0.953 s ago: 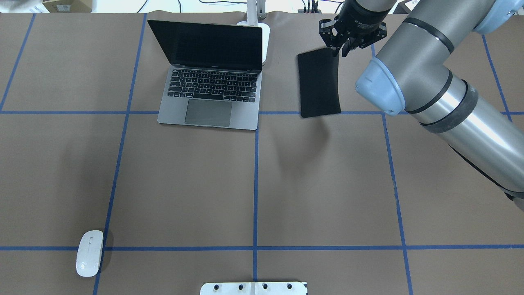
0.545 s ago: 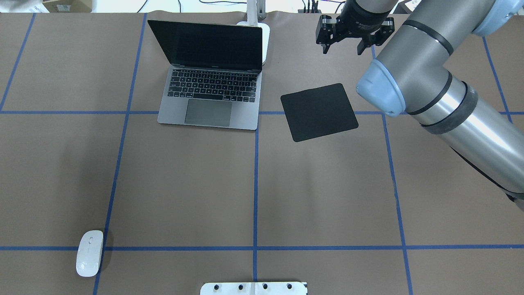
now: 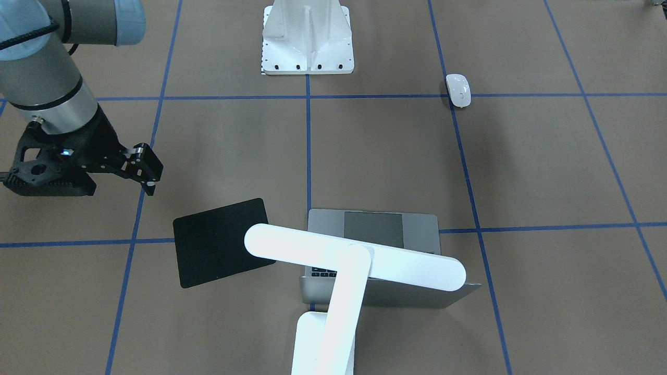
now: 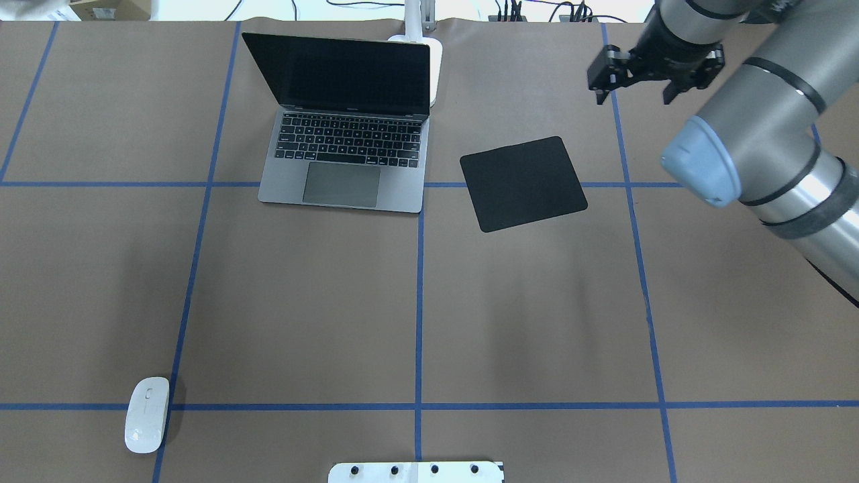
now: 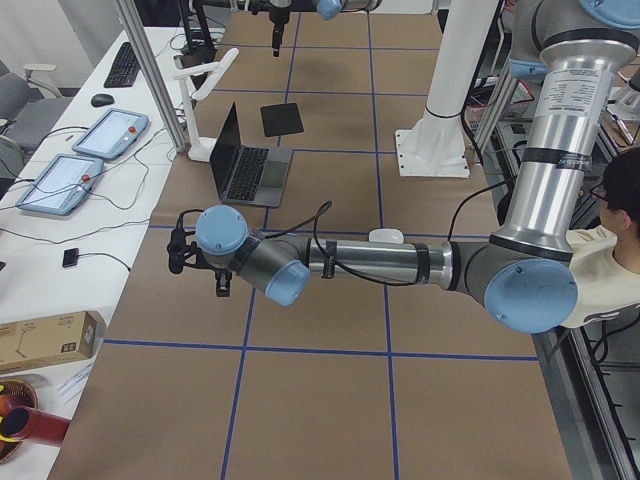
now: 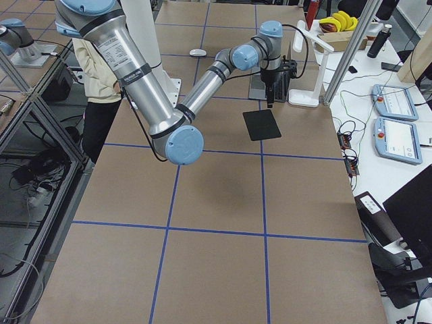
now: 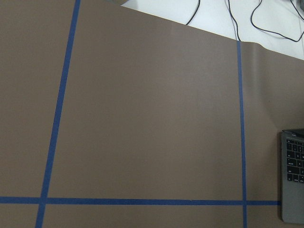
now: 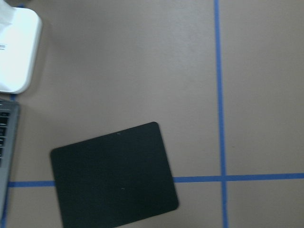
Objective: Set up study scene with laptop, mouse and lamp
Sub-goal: 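Withdraw the right arm while the left gripper reaches toward the white mouse, then lower the left gripper and grasp the white mouse, then carry the white mouse with the left gripper over the mouse pad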
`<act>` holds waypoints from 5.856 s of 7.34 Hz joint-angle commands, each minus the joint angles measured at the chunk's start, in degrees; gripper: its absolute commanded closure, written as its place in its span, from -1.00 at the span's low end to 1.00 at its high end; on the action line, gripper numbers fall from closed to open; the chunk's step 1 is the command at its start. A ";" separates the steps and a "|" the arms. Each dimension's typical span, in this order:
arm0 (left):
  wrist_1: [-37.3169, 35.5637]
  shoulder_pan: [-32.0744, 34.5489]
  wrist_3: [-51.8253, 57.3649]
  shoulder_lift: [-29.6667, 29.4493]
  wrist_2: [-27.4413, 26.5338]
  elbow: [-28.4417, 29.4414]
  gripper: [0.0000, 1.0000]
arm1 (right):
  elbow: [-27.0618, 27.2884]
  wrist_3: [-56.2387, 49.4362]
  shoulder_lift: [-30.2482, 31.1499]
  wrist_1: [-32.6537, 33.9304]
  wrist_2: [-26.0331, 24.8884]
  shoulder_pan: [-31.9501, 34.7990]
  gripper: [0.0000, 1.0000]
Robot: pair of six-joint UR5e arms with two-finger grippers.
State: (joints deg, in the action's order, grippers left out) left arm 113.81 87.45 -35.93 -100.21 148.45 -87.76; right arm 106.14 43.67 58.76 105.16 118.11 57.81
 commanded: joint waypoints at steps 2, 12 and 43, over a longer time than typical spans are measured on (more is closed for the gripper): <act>-28.46 -7.43 -3.59 1.24 -9.01 -22.55 -1.00 | 5.82 -16.80 15.46 0.40 2.82 4.23 -1.00; -24.62 -40.65 -23.70 15.22 -18.78 -34.85 -1.00 | 8.82 -44.36 37.99 0.22 1.52 11.54 -1.00; -16.94 -56.25 -36.92 -20.24 -35.05 -20.90 0.43 | -6.82 -55.53 35.19 1.02 9.76 23.40 -1.00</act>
State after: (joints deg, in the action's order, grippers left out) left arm 99.23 30.95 -72.40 -113.73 115.53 -112.10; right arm 100.59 -10.03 94.12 106.40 126.59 79.58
